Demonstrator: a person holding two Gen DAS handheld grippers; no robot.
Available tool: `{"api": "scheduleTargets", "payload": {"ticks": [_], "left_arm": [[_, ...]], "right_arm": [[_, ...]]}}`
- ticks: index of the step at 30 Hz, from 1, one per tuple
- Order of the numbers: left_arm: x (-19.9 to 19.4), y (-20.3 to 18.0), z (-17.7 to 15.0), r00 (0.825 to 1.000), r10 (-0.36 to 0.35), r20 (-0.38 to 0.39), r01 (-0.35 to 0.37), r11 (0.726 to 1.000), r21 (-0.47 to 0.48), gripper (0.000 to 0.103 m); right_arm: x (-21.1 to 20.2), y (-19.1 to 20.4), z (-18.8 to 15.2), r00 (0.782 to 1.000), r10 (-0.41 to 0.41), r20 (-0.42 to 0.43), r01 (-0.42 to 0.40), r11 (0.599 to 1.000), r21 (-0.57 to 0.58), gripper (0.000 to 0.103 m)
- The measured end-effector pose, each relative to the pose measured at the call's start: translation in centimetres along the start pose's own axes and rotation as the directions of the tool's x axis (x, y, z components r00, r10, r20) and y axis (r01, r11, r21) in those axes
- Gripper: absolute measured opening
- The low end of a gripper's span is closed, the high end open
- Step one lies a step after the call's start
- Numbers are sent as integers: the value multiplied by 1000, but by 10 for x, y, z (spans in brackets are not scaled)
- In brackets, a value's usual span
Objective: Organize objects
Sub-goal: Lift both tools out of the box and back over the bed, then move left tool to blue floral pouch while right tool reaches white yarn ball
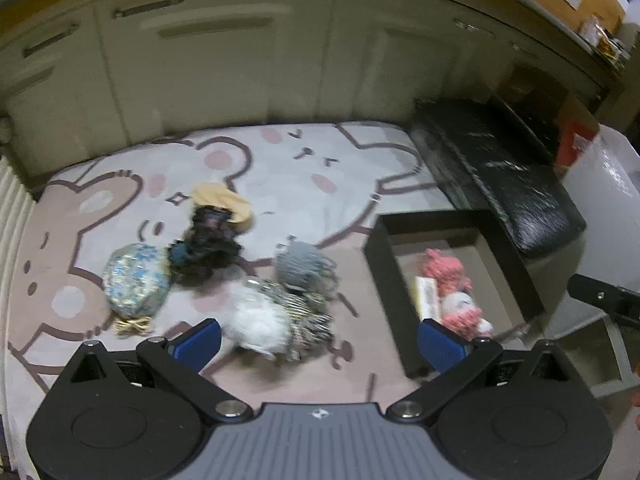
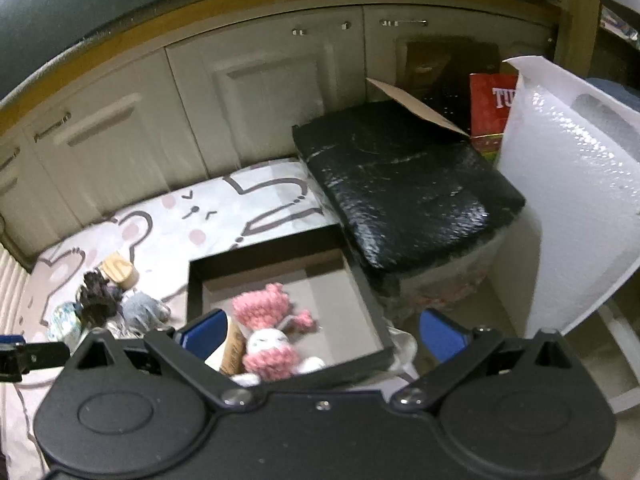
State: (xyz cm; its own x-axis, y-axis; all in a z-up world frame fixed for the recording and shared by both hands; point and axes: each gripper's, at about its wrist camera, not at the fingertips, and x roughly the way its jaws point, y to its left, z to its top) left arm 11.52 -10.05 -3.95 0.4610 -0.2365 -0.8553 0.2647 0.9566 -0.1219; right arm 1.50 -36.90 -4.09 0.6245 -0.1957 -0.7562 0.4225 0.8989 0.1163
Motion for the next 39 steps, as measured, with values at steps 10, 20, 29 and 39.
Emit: {"api": "scheduleTargets", "payload": {"ticks": [10,20,29,39], "left_arm": [[-6,60,16,992,100,72,-95,992,-78,103],[-5,104,25,977,185,108,-171,977,-127,103],[-1,134,35,965,204,165,-179,971,-156,103],[38,154,43,961,257,103,-243,961,-131,103]], "right_arm": [[26,60,19,1000,29,-4,-29,992,-120,103],[46,120,31,987,160,-32,-163,976,-148,103],[67,162,38,977,210,-33,-213,967,-142,103],[90,189,25,969,239,-57,-246,954,-174,103]]}}
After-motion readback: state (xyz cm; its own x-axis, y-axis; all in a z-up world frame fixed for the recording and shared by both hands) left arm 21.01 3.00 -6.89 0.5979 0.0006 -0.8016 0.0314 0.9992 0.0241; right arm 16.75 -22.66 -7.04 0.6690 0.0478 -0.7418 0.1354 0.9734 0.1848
